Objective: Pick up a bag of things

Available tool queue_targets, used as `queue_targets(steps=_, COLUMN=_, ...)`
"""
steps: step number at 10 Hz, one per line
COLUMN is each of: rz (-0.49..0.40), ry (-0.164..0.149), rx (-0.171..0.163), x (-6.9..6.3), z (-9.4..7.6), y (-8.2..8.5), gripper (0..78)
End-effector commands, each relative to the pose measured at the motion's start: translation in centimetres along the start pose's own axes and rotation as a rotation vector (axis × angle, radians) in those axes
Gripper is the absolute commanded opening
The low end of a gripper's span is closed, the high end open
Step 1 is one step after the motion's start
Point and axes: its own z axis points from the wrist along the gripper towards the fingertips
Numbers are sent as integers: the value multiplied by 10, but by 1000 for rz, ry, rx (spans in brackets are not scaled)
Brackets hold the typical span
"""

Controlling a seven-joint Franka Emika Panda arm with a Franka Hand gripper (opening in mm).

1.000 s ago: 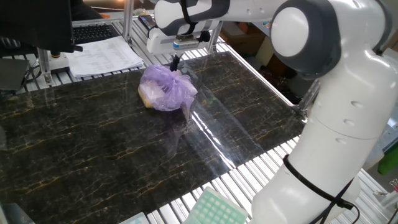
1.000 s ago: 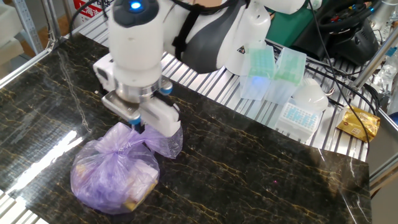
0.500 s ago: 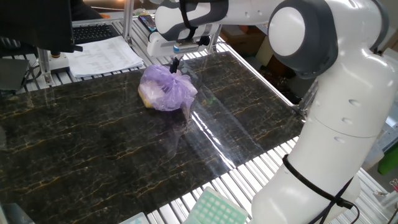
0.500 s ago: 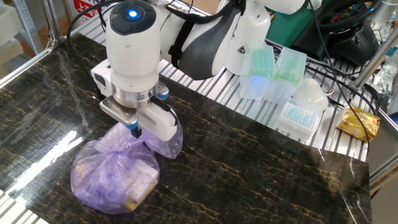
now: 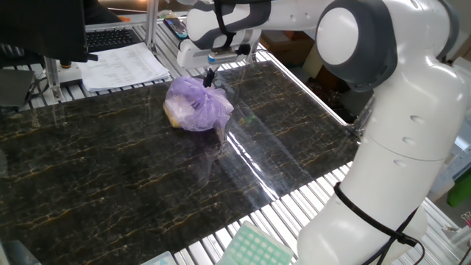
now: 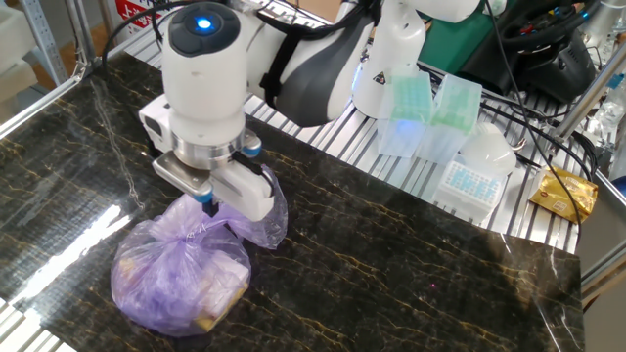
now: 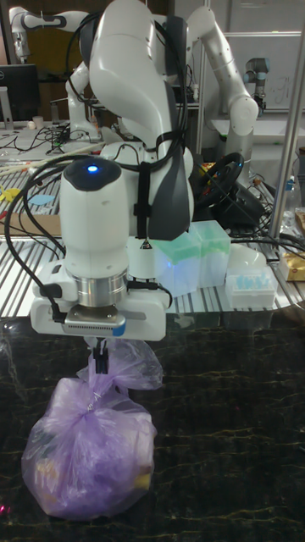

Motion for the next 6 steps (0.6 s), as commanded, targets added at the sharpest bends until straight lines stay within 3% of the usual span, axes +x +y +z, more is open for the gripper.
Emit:
queue_targets(steps=1, rz=5, ry=-10, rx=-1, x=-2, z=2, y=-1, gripper=771)
queue_targets(steps=6, rz=5, ry=-10, rx=-1, x=-2, z=2, y=-1, gripper=771)
